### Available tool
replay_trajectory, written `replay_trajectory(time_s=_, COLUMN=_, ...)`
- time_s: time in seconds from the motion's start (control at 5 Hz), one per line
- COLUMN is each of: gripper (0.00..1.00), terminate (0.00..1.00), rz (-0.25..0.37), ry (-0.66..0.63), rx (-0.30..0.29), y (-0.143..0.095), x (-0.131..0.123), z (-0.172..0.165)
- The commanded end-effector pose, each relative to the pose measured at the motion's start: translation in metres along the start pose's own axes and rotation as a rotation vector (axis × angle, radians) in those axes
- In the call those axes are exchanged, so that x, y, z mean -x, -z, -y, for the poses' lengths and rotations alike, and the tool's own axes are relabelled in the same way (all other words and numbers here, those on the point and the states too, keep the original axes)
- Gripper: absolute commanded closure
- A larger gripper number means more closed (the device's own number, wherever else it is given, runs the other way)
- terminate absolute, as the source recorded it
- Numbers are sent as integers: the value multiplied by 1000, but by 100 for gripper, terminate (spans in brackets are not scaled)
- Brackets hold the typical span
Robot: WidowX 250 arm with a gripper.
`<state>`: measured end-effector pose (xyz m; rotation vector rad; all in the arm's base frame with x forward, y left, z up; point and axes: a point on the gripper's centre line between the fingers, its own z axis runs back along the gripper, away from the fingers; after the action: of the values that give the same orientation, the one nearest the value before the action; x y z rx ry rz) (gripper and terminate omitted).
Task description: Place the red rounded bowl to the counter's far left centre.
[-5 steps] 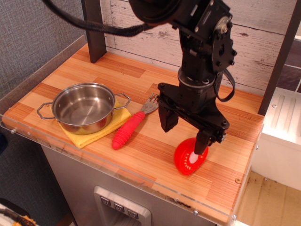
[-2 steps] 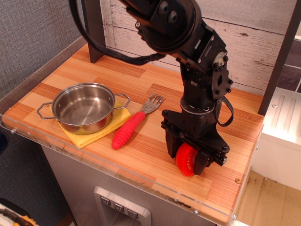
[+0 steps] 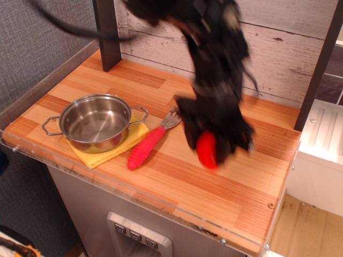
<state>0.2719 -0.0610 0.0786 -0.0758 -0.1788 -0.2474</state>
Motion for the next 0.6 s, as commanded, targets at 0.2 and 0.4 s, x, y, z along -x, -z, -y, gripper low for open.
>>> replay_trajectory(time_s=0.2, gripper=100, terminate=0, rz=73, ry=-292, rx=-212, y=-60, x=11, z=-138)
replay_trajectory(time_s=0.4, gripper=100, terminate=0, rz=21, ry=-329, rx=-250, y=-37, x=17, z=-191)
